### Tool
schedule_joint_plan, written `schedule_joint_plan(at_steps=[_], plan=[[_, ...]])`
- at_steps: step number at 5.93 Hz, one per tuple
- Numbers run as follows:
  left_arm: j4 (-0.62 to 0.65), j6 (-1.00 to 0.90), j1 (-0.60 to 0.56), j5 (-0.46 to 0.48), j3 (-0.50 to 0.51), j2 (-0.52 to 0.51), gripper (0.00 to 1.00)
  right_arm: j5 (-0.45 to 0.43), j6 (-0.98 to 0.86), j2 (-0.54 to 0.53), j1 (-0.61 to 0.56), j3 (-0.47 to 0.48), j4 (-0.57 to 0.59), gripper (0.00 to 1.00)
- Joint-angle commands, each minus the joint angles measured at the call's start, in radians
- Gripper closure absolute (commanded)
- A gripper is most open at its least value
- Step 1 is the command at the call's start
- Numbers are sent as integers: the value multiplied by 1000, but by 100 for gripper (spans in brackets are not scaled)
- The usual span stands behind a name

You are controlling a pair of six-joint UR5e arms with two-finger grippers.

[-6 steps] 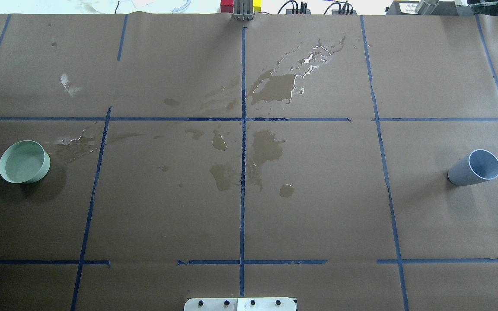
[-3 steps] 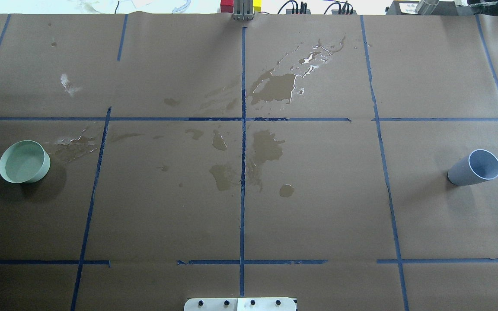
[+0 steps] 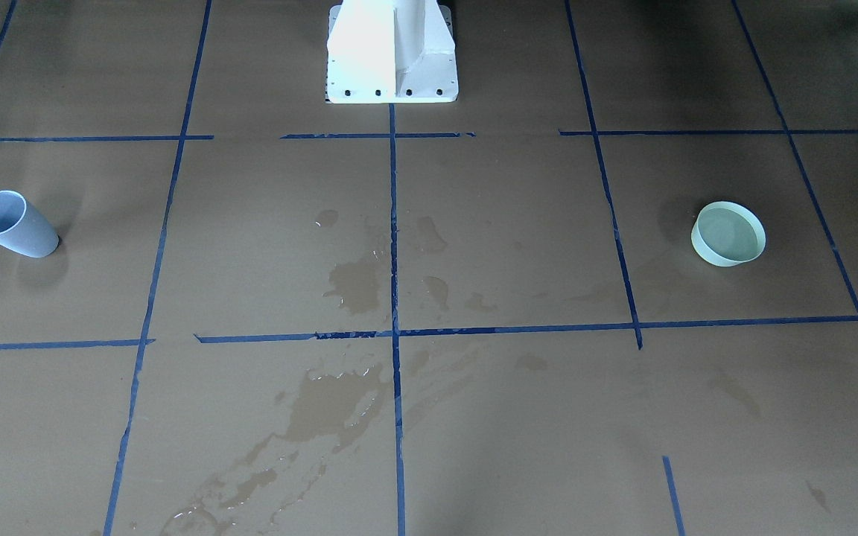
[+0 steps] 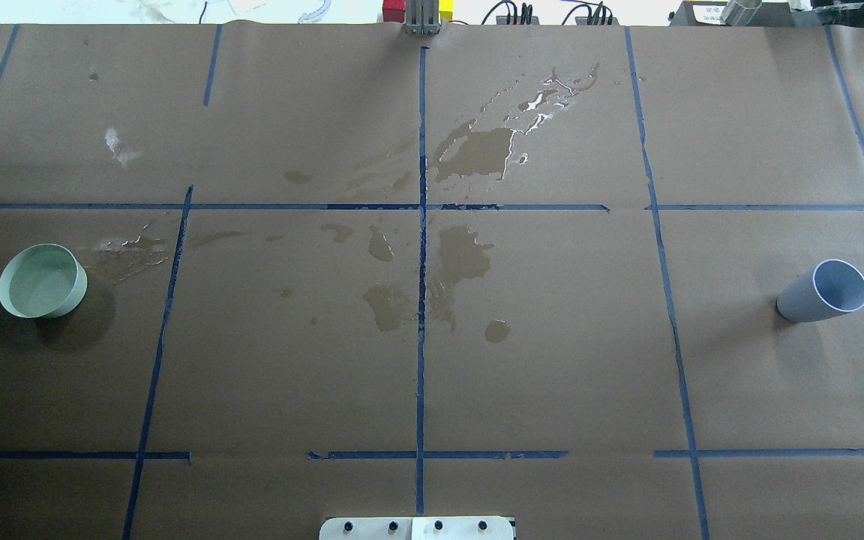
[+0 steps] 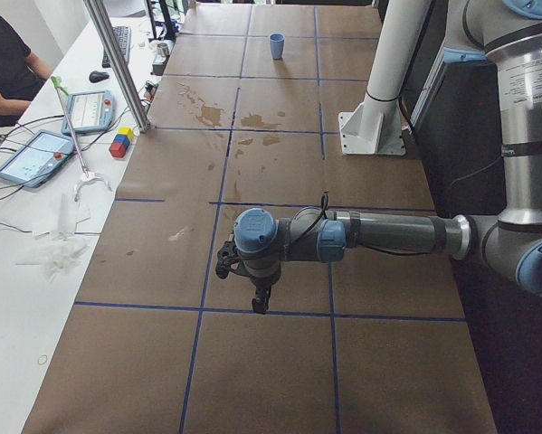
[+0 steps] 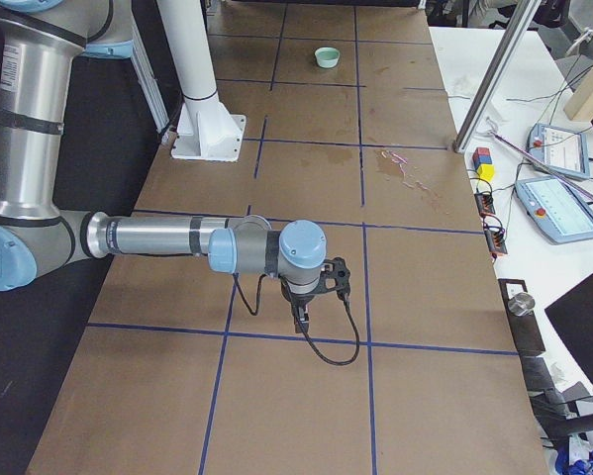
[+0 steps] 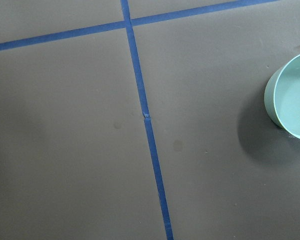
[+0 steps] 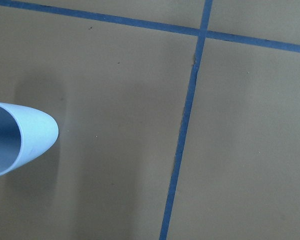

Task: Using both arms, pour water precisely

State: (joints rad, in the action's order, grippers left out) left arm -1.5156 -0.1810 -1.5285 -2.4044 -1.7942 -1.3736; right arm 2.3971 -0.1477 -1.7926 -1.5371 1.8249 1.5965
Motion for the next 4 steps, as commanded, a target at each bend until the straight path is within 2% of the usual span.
schedule_joint_plan(at_steps=[1,4], plan=[[2,0,2,57,7,-1,0,-1,0,-2,0,-7,-20,0],[47,6,-2,71,4,4,0,0,0,-5,0,-7,-24,0]])
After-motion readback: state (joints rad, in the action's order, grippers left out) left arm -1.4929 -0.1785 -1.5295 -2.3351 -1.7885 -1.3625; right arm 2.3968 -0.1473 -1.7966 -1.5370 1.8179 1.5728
